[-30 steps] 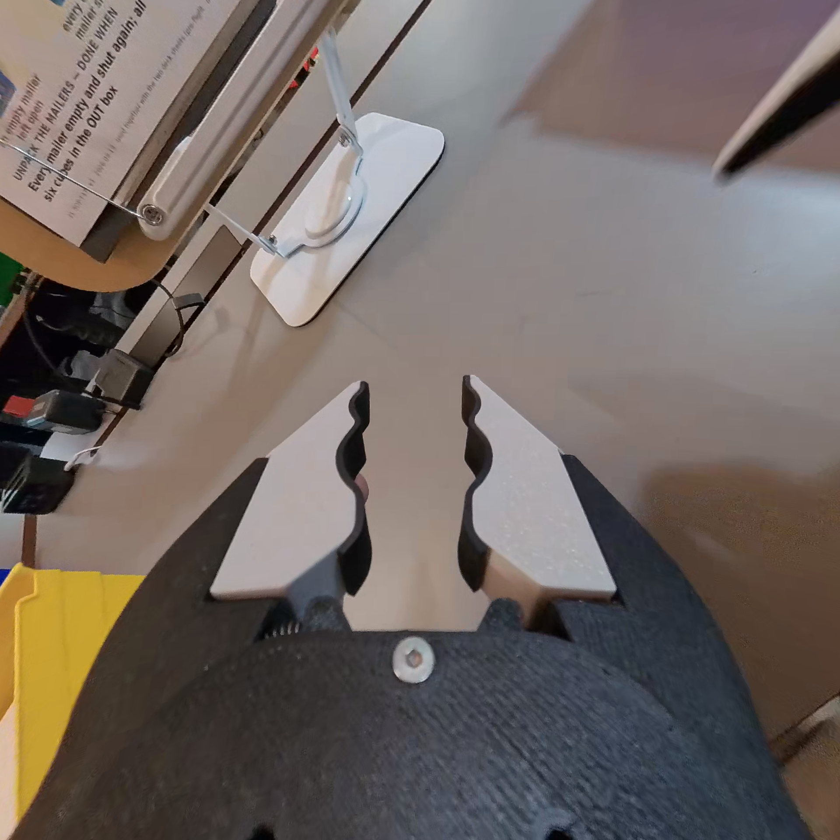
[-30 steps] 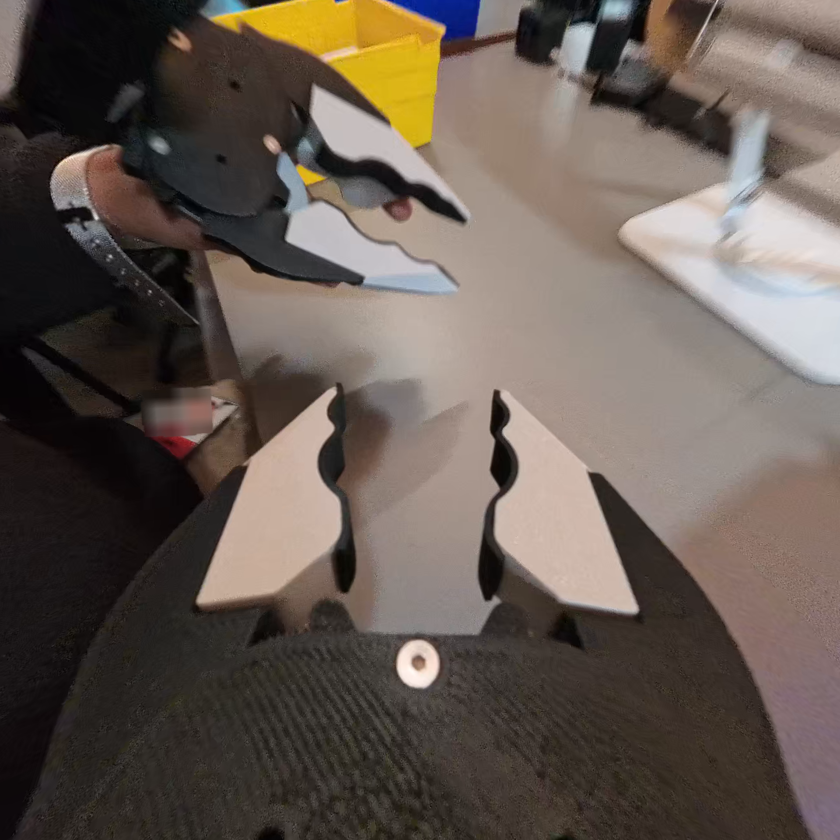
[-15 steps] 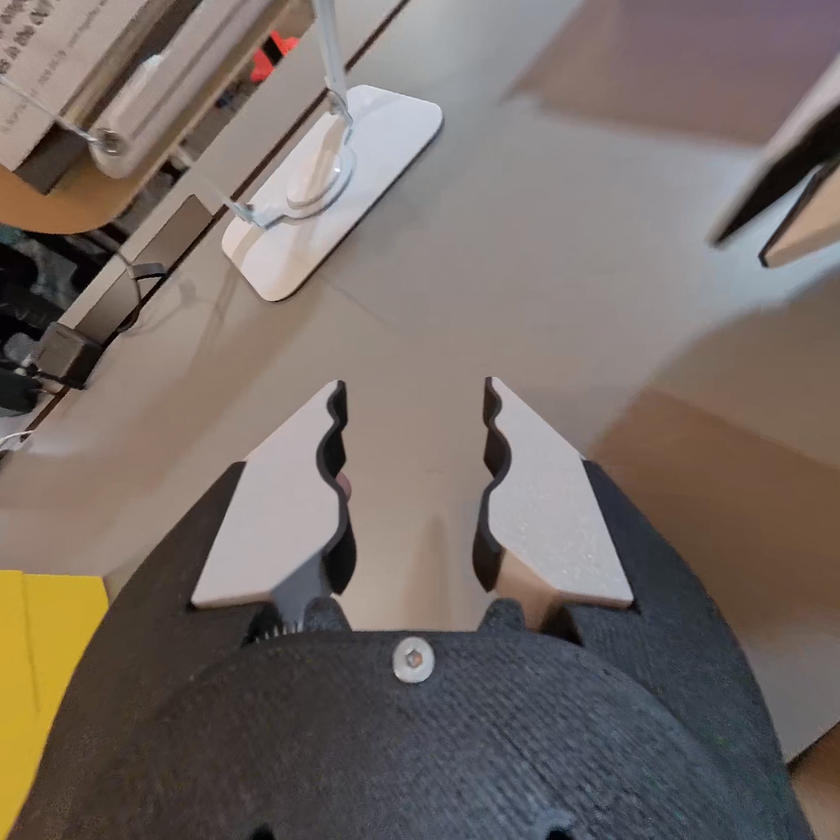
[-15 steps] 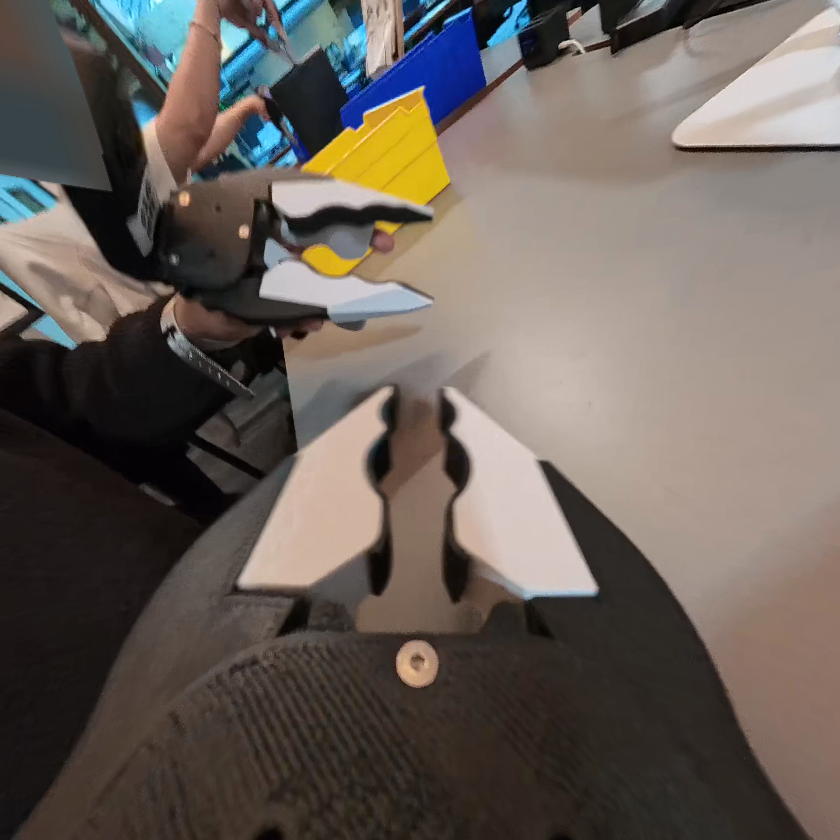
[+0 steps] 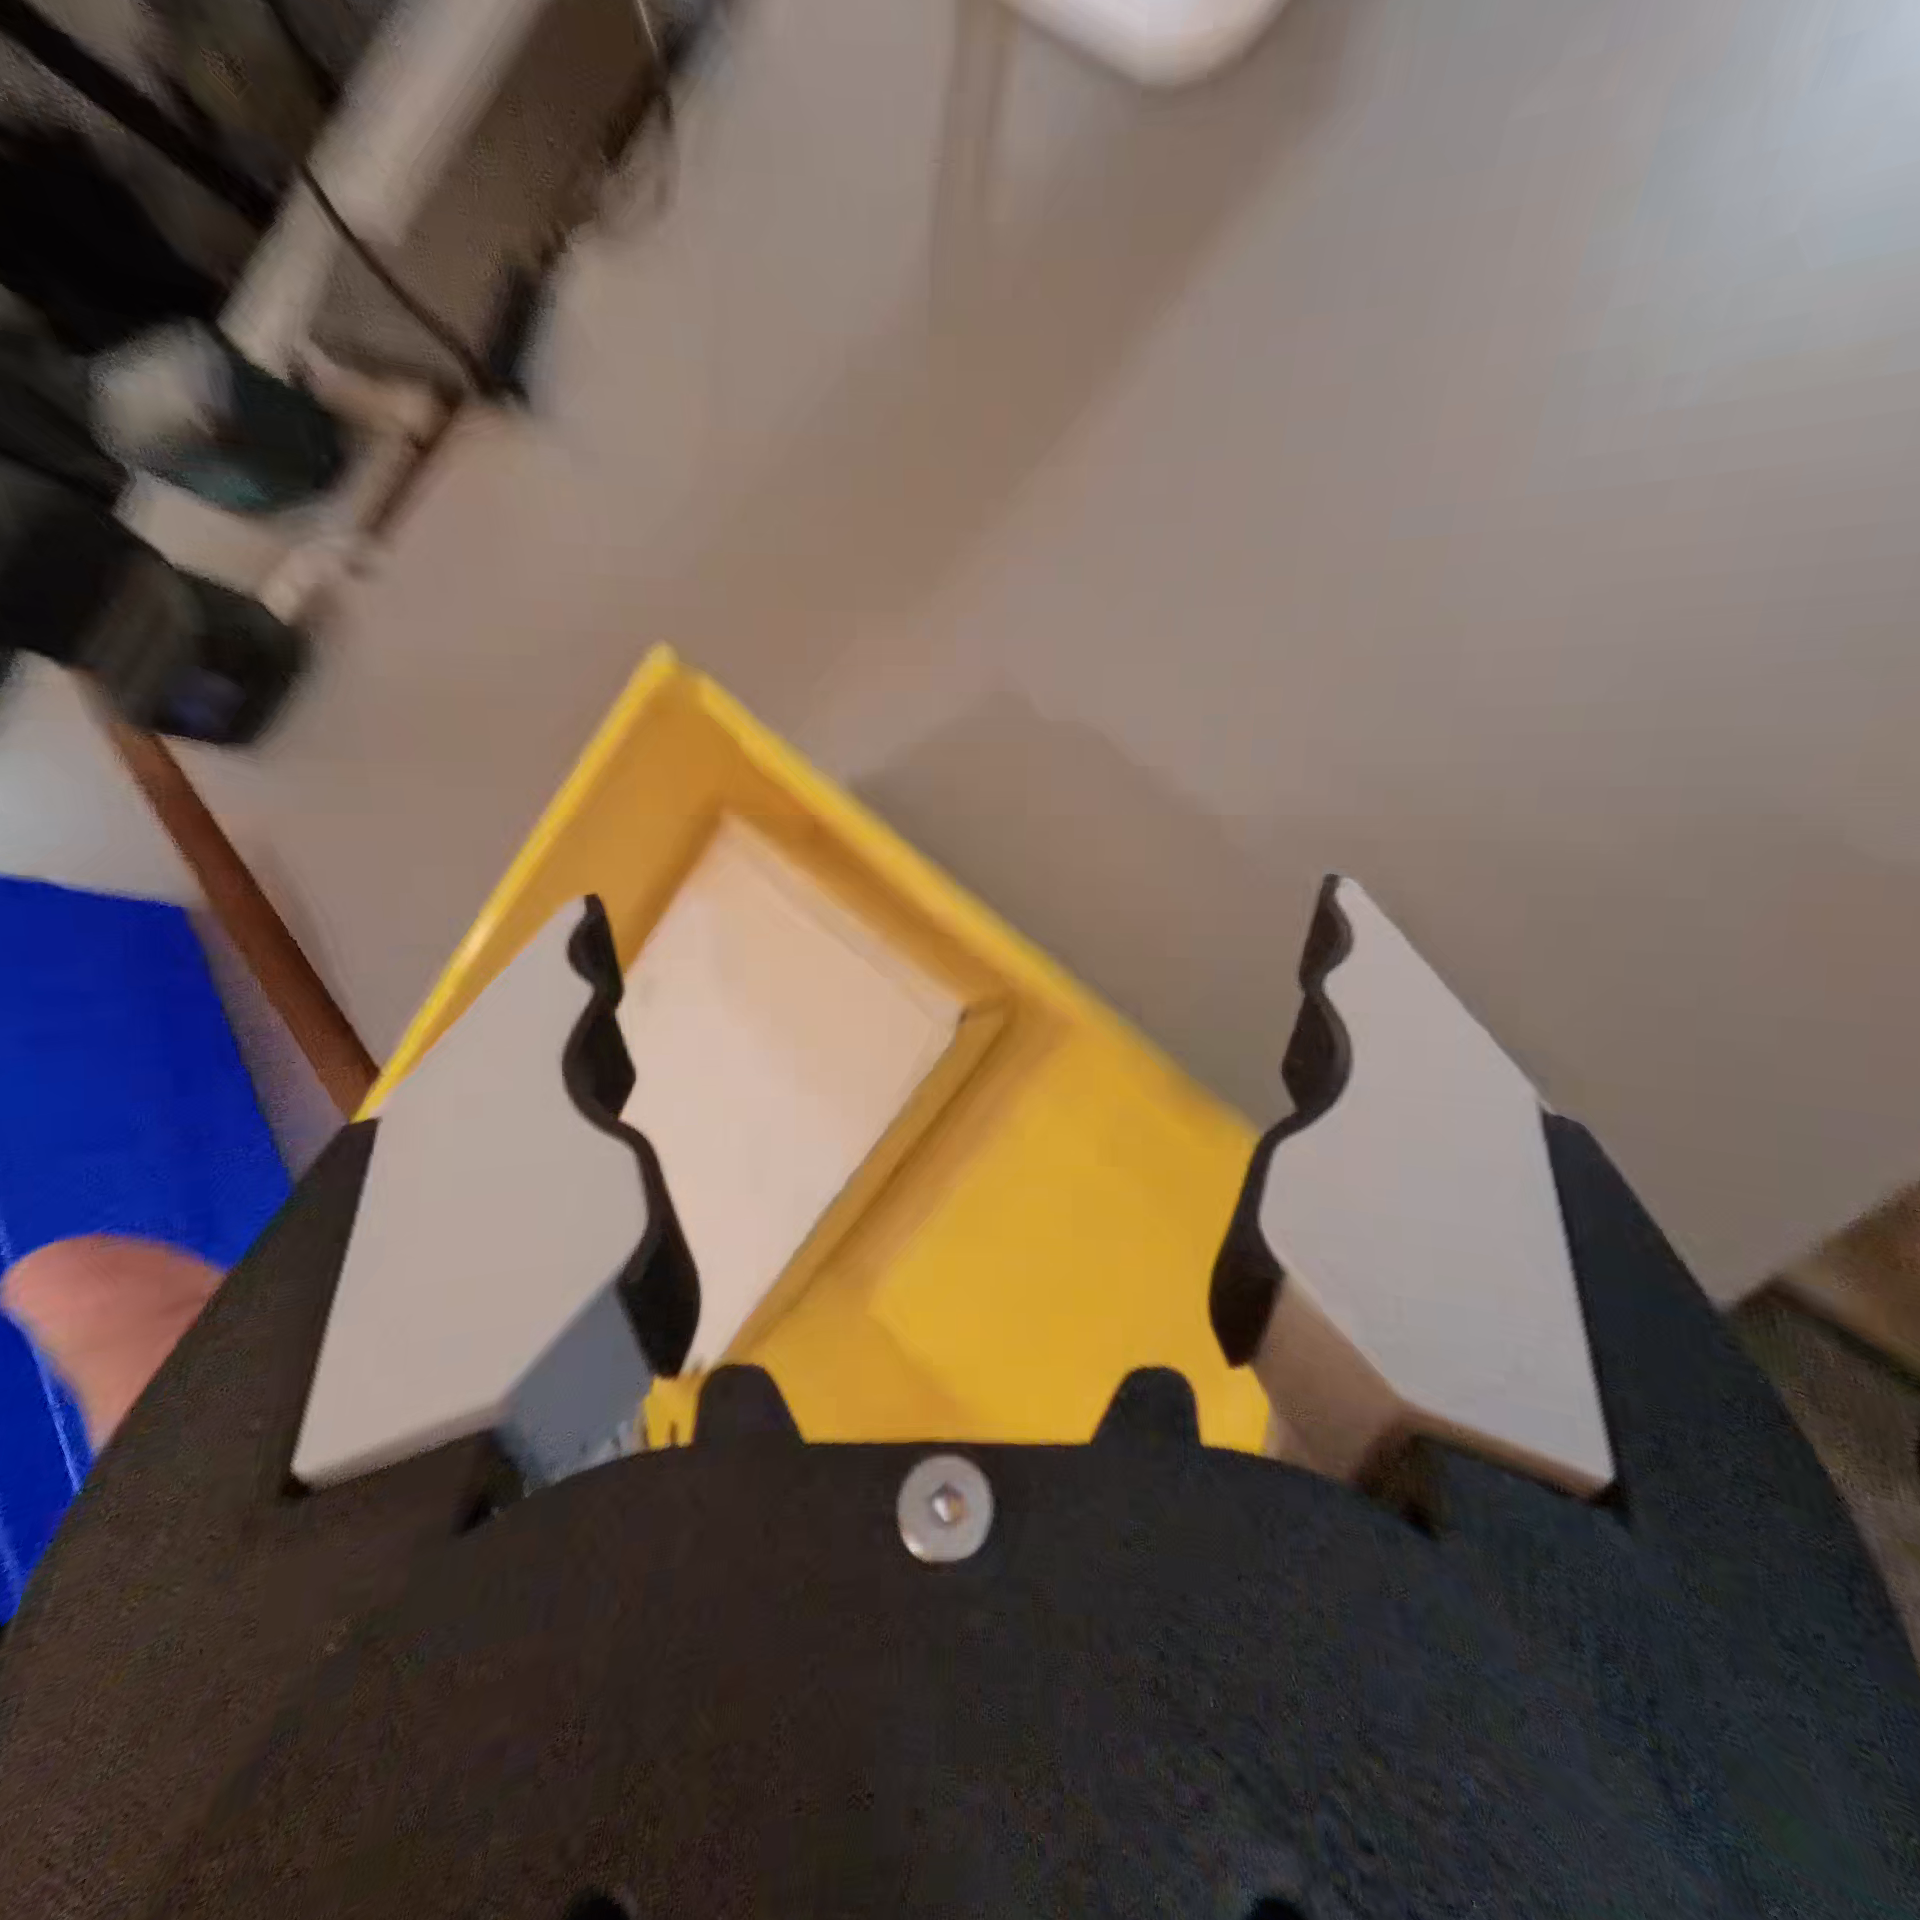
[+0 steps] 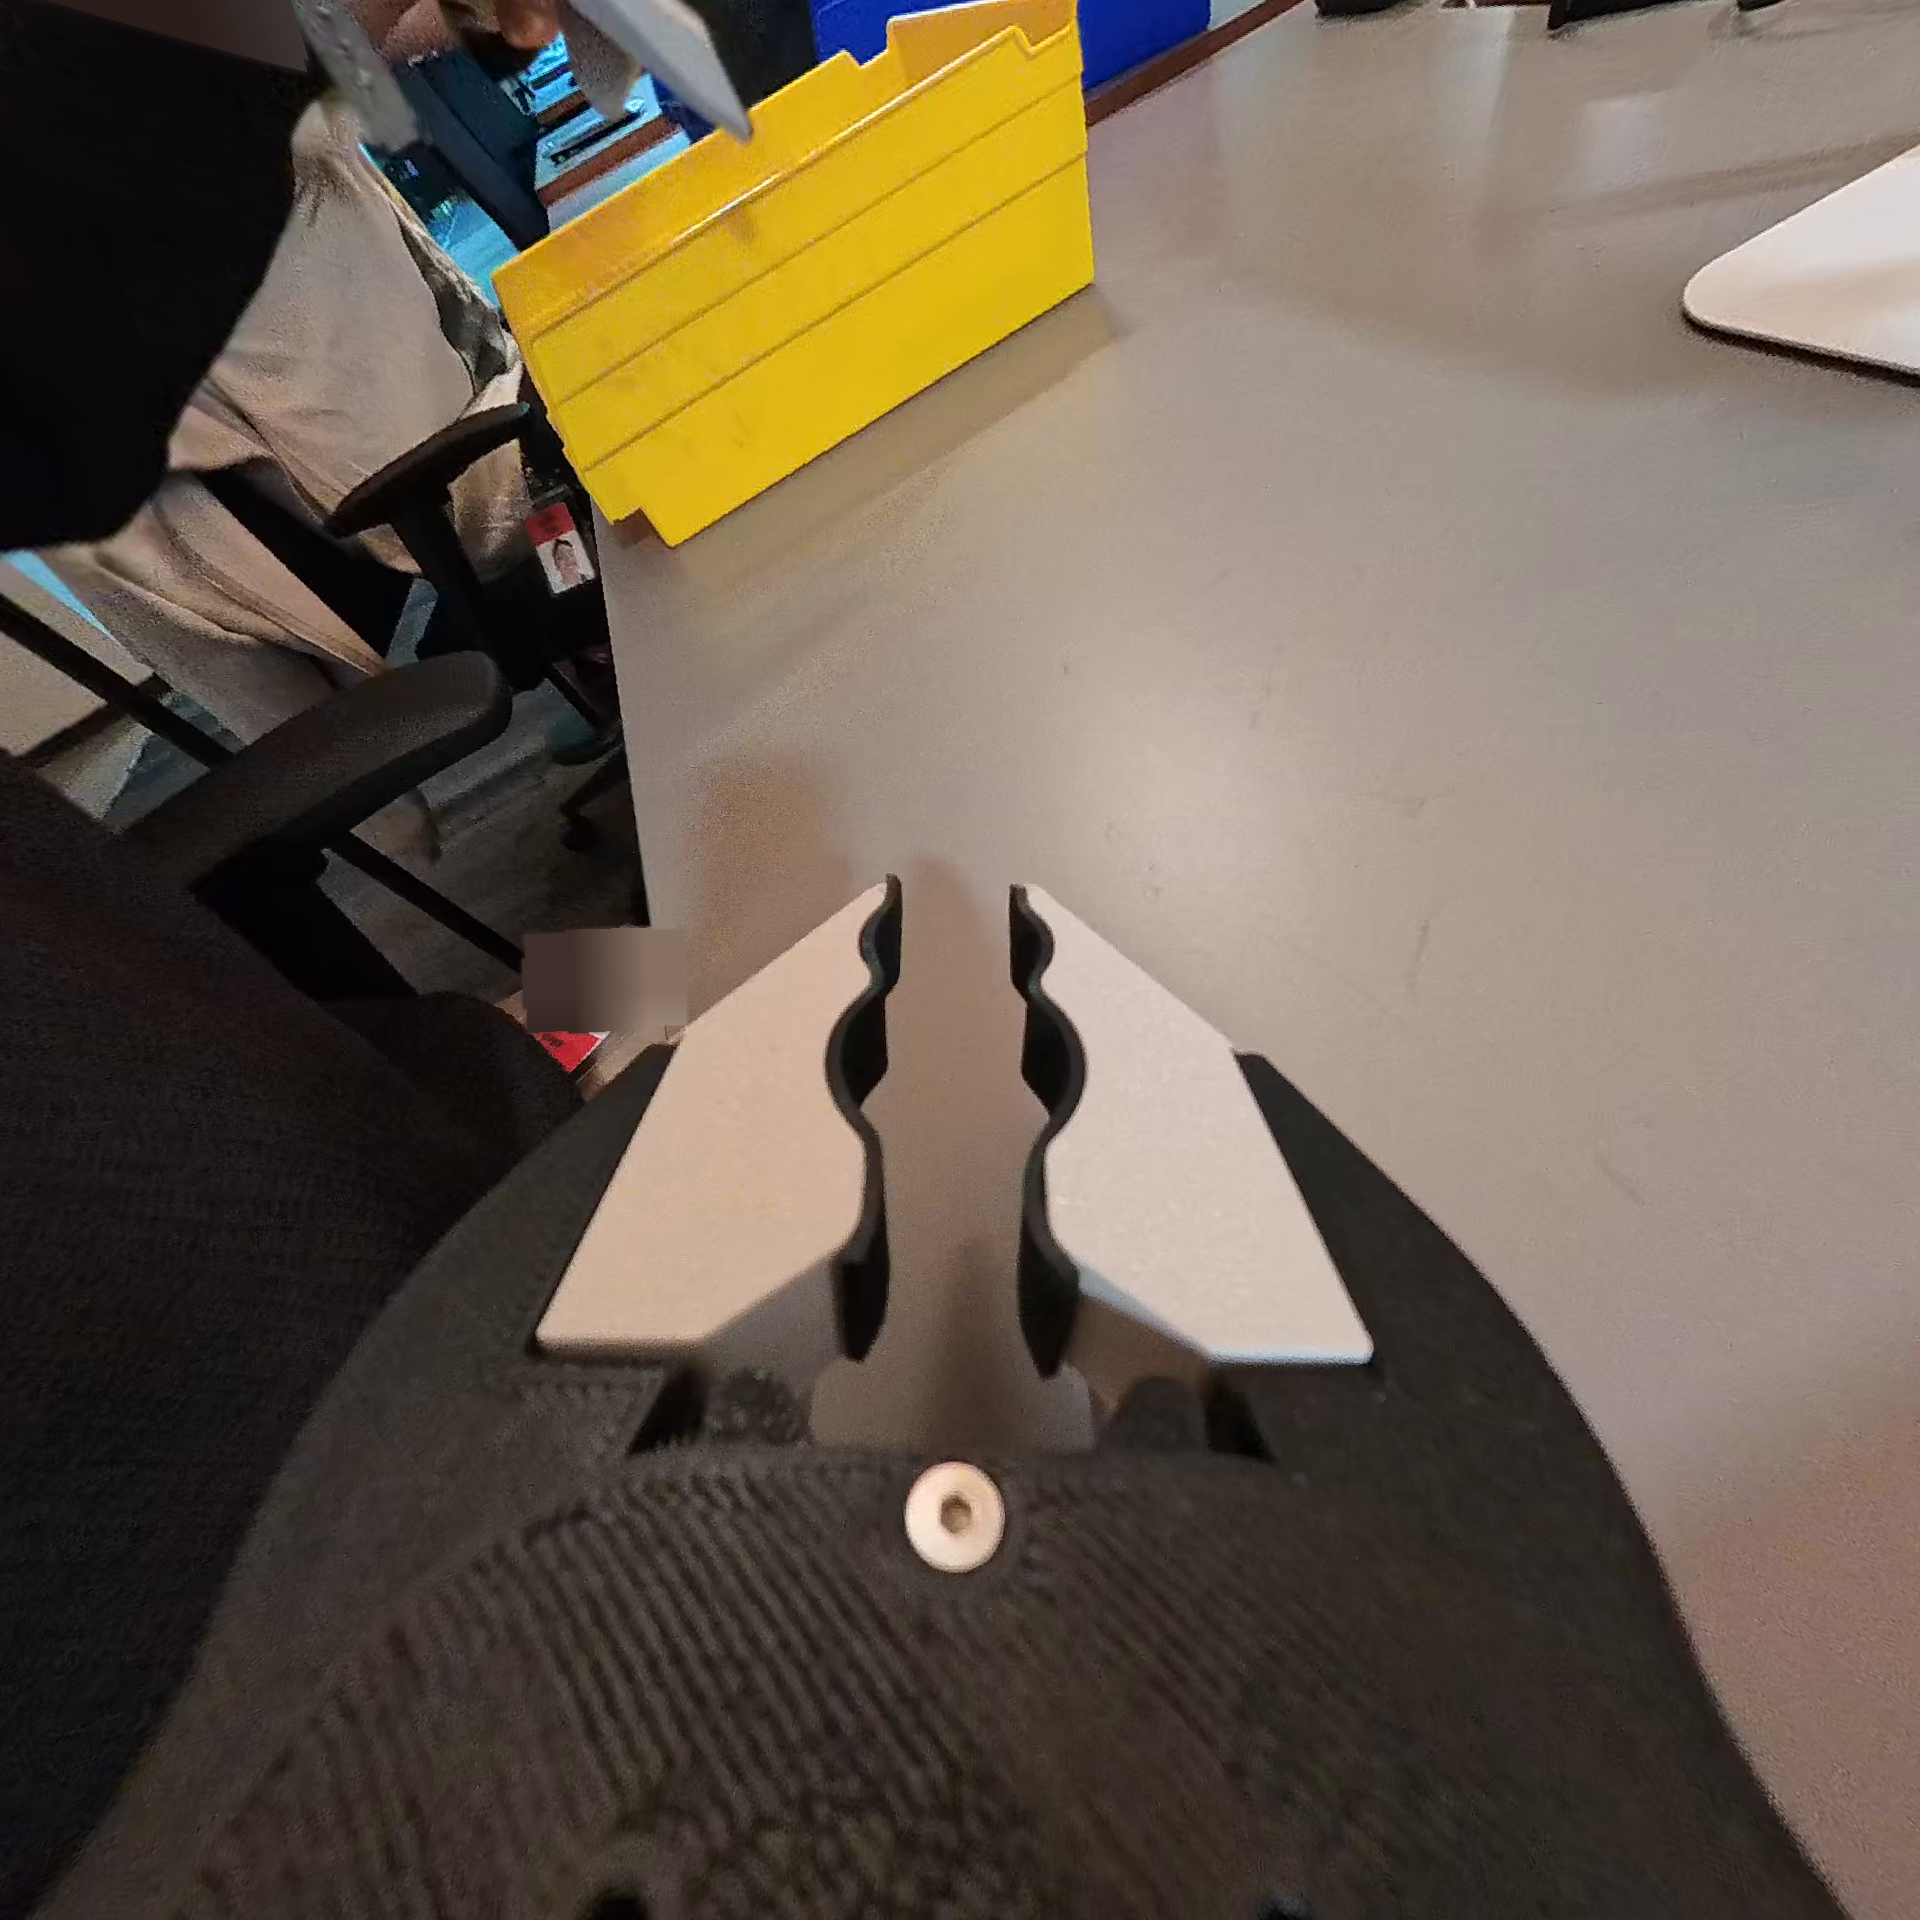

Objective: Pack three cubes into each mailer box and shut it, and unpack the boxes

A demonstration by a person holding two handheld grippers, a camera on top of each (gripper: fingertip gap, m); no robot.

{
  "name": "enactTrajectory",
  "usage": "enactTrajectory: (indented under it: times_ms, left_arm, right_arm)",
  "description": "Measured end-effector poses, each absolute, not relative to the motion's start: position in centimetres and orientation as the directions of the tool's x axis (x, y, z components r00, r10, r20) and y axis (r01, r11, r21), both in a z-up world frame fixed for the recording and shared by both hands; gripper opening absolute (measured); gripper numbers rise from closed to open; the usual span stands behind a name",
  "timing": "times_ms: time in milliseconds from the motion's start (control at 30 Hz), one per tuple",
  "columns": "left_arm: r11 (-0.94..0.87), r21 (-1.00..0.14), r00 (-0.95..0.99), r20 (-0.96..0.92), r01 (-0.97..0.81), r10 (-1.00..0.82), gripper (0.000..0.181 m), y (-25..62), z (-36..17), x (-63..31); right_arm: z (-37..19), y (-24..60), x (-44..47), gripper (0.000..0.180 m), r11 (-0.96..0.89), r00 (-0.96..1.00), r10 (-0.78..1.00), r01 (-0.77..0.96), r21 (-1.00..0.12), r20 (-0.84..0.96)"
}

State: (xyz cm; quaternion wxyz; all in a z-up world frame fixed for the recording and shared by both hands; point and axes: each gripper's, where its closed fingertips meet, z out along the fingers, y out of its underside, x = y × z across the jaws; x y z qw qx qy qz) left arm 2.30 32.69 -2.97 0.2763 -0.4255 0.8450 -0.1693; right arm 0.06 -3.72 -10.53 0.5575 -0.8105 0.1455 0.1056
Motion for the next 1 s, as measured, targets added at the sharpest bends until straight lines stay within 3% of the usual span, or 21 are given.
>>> enactTrajectory:
  times_ms: [67,100,133,233,333,533,733,833,900,1000]
  left_arm:
    - [0.624,-0.420,-0.544,-0.308,-0.659,-0.781,0.132,37.0,-5.0,1.8]
    - [0.608,-0.445,-0.562,-0.247,-0.658,-0.789,0.138,37.5,-5.2,2.0]
    - [0.601,-0.453,-0.586,-0.193,-0.658,-0.787,0.127,37.8,-5.4,2.2]
    - [0.637,-0.336,-0.631,-0.141,-0.694,-0.763,0.127,39.9,-6.8,2.0]
    - [0.621,-0.347,-0.643,-0.063,-0.703,-0.763,0.126,40.5,-6.6,2.0]
    - [0.732,-0.029,-0.723,-0.132,-0.681,-0.678,0.127,45.7,-11.3,0.6]
    - [0.777,-0.016,-0.761,-0.190,-0.629,-0.620,0.134,45.9,-13.9,3.2]
    - [0.791,0.037,-0.774,-0.237,-0.611,-0.587,0.147,46.4,-14.6,3.1]
    - [0.804,0.071,-0.781,-0.300,-0.591,-0.548,0.135,47.1,-14.5,3.5]
    - [0.797,0.061,-0.782,-0.248,-0.601,-0.572,0.133,46.6,-14.1,2.8]
  right_arm:
    - [-10.5,-3.7,0.2,0.020,-0.332,0.930,-0.119,-0.366,-0.869,-0.347]
    - [-10.5,-3.7,0.3,0.020,-0.331,0.929,-0.121,-0.369,-0.869,-0.349]
    - [-10.5,-3.6,0.4,0.019,-0.329,0.930,-0.126,-0.369,-0.869,-0.347]
    - [-10.6,-3.5,0.9,0.019,-0.328,0.931,-0.148,-0.366,-0.871,-0.335]
    - [-10.8,-3.5,1.3,0.019,-0.328,0.922,-0.166,-0.387,-0.862,-0.351]
    - [-10.2,-3.5,2.2,0.013,-0.299,0.937,-0.178,-0.342,-0.891,-0.300]
    - [-11.0,-3.1,1.7,0.013,-0.359,0.946,-0.163,-0.321,-0.876,-0.280]
    - [-10.9,-3.1,1.6,0.013,-0.358,0.947,-0.156,-0.319,-0.878,-0.280]
    - [-10.9,-3.1,1.5,0.013,-0.356,0.946,-0.143,-0.324,-0.877,-0.291]
    - [-10.7,-3.1,1.3,0.014,-0.347,0.944,-0.125,-0.330,-0.878,-0.305]
